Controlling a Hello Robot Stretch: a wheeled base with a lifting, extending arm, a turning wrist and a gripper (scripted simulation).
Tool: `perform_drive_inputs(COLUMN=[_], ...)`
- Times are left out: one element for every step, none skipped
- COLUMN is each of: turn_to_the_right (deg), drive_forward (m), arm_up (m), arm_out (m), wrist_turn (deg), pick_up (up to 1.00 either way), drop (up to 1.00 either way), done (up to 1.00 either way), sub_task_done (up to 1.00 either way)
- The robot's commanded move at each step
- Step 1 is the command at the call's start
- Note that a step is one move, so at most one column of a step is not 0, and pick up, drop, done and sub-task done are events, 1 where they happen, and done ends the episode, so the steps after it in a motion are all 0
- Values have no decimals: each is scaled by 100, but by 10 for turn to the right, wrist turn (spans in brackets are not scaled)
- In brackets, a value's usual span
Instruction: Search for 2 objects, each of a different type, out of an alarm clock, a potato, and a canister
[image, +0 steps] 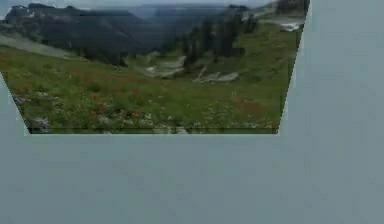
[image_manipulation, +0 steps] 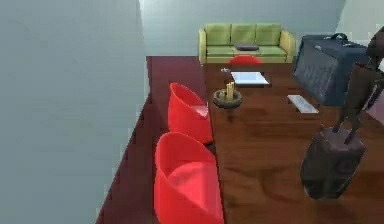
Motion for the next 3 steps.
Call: perform_drive_inputs(turn_to_the_right=[-450,-450,-240], drive_forward=[0,0,0], arm_up=[0,0,0], arm_out=[0,0,0], wrist_turn=[0,0,0], pick_up=[0,0,0], drop=[0,0,0], done=[0,0,0], sub_task_done=[0,0,0])
